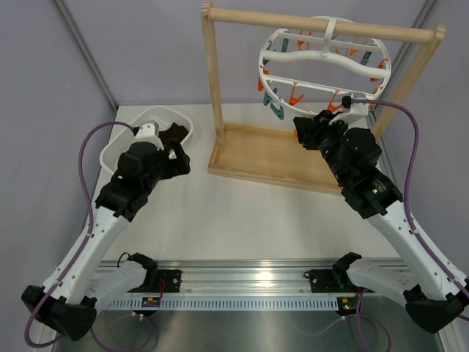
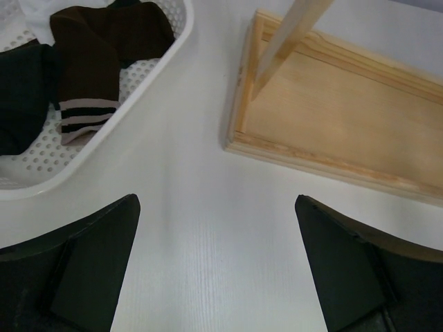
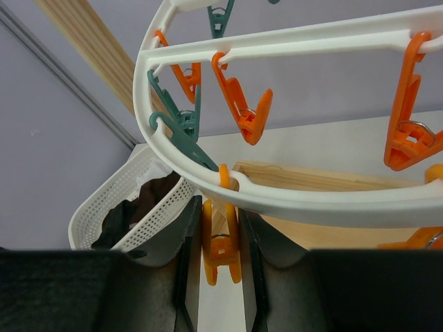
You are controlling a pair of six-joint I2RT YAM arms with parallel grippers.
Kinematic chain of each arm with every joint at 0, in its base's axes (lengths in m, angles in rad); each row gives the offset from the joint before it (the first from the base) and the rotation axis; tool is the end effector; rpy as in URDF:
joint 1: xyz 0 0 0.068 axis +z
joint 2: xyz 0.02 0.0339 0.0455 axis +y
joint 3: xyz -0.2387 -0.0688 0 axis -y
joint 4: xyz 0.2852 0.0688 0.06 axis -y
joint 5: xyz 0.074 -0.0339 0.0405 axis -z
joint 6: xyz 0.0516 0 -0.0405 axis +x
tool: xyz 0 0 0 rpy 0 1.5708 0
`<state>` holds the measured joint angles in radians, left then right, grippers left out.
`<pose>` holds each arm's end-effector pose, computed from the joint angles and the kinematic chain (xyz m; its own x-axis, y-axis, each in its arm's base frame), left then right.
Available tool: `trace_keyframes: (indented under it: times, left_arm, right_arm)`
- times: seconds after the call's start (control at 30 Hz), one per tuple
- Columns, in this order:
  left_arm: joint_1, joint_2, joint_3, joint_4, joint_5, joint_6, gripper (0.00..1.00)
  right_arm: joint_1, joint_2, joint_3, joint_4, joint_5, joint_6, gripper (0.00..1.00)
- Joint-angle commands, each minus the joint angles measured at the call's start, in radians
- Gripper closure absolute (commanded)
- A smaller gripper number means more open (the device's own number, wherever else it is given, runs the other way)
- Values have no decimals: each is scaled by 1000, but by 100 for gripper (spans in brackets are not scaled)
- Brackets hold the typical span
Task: Clip the socks to the hanger
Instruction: Open the clamp at the hanger, then pick up the sock from the bin.
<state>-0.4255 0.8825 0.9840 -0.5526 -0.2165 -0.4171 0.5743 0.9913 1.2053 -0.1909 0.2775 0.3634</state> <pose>0.2395 -0.0964 0.3322 -0.4550 -0.2282 -0.8607 0.0467 0.9592 -0.2790 0.2418 0.1396 0.4353 -0.0859 0.3516 -0.9322 -0.2803 0.8893 0.3613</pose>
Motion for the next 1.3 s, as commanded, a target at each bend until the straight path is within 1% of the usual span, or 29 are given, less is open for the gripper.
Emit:
trace_keyframes:
  times: [0.0,0.07,0.1,0.2,0.23,0.33,0.47,0.5,0.6,0.7,0.83,1.0,1.27]
  left_arm:
    - [60,88,94,-3,-89,-52,1]
    - [105,171,143,-4,-61,-71,1]
    - [154,206,162,-7,-49,-74,1]
    - [240,338,252,-33,-23,-81,1]
    - [252,372,275,-41,-29,-72,1]
    - [298,546,363,-69,-67,-37,1]
    - [329,688,475,-119,-164,29,1]
    - [341,764,525,-150,-175,47,2]
    - [364,887,605,-190,-205,61,4]
    - [384,969,636,-195,-241,67,8]
    - [398,1024,645,-164,-283,83,14]
    - [404,1084,659,-158,-333,98,14]
    - [426,1153,682,-153,-317,106,25]
  right_arm:
    - [4,3,11,-2,-14,9,100]
    - [2,0,16,-12,-23,2,100]
    - [4,-6,16,-13,-24,0,100]
    - [4,-23,1,-15,-34,5,100]
    - [4,-25,-4,-12,-37,5,100]
    - [4,-34,-15,-12,-44,2,100]
    - [4,-40,-23,-13,-66,-3,100]
    - [2,-43,-27,-13,-73,-7,100]
    - [2,-59,-42,-10,-77,-11,99]
    - [4,-72,-56,-10,-83,-9,99]
    - [4,-82,-61,-24,-90,-11,98]
    - [4,-88,-67,-18,-92,-23,97]
    - [4,-91,-72,-10,-93,-26,96]
